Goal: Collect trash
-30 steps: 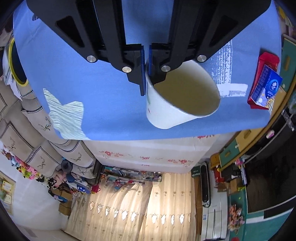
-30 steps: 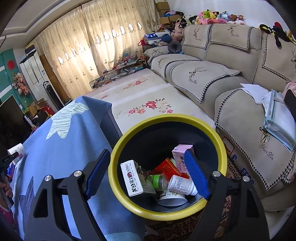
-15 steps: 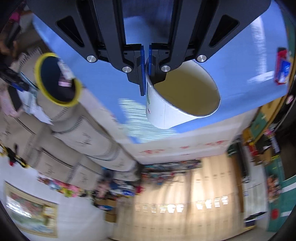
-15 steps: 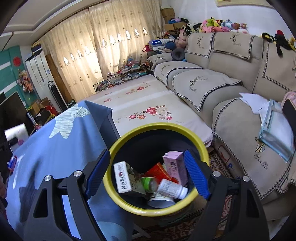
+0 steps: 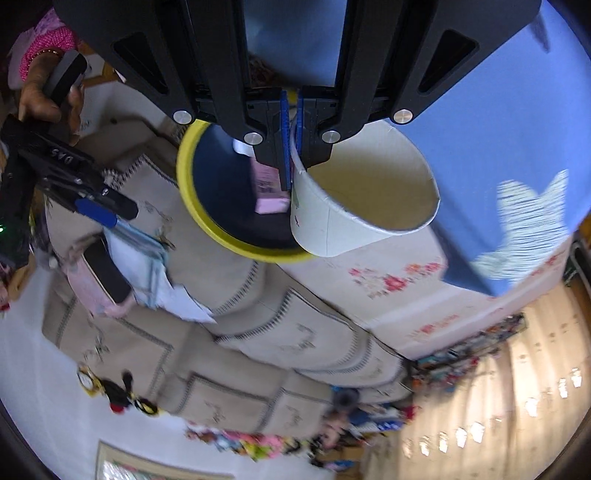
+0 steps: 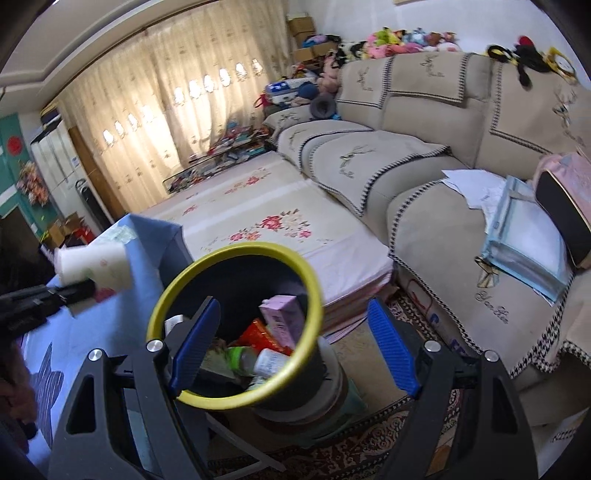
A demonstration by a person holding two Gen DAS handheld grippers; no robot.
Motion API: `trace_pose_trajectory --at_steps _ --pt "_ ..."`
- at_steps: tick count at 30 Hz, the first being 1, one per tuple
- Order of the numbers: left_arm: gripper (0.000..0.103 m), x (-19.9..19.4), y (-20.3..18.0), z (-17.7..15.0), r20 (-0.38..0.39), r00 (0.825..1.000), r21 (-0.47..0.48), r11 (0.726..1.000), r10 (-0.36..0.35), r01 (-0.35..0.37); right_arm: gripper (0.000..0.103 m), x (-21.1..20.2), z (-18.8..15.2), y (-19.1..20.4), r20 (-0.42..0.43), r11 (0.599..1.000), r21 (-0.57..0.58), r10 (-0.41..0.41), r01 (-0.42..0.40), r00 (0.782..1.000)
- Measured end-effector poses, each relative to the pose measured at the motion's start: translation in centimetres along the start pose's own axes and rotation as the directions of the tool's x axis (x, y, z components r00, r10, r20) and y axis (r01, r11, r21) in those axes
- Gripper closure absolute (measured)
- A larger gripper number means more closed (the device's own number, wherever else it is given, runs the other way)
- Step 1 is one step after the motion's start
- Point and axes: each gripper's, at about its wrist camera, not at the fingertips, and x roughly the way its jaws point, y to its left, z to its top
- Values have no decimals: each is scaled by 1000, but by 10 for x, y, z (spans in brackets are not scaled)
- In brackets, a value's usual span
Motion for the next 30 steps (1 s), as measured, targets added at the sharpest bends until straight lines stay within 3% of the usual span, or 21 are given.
trace_pose_trajectory --at_steps 7,14,15,16,18,24,27,30 --pt "99 62 -25 12 -103 995 14 1000 -6 7 24 -3 -1 -25 1 999 50 1 -1 1000" --pt "88 95 -27 19 -138 990 19 999 31 -28 24 -1 -2 -30 -16 998 68 12 -11 1000" --pt "76 94 -27 20 -135 990 12 999 36 -35 24 -1 -2 -30 -18 998 69 13 -12 1000" --pt "51 92 -24 21 -131 990 8 999 41 -41 24 -2 -2 -29 -20 998 67 14 -12 1000" --pt "31 83 -21 21 -108 992 7 998 60 -60 24 -4 -1 -27 -18 998 57 17 -16 1000" --pt "29 18 3 3 -28 996 -60 995 85 -86 23 -18 -3 -14 -7 1000 17 27 -26 1000" --pt "14 -38 17 -22 55 988 -103 985 146 -140 21 -28 -7 -3 -4 999 -16 46 -46 999" --pt "6 -91 32 -51 112 967 -153 966 228 -210 21 -38 -15 14 -11 995 -64 73 -74 997"
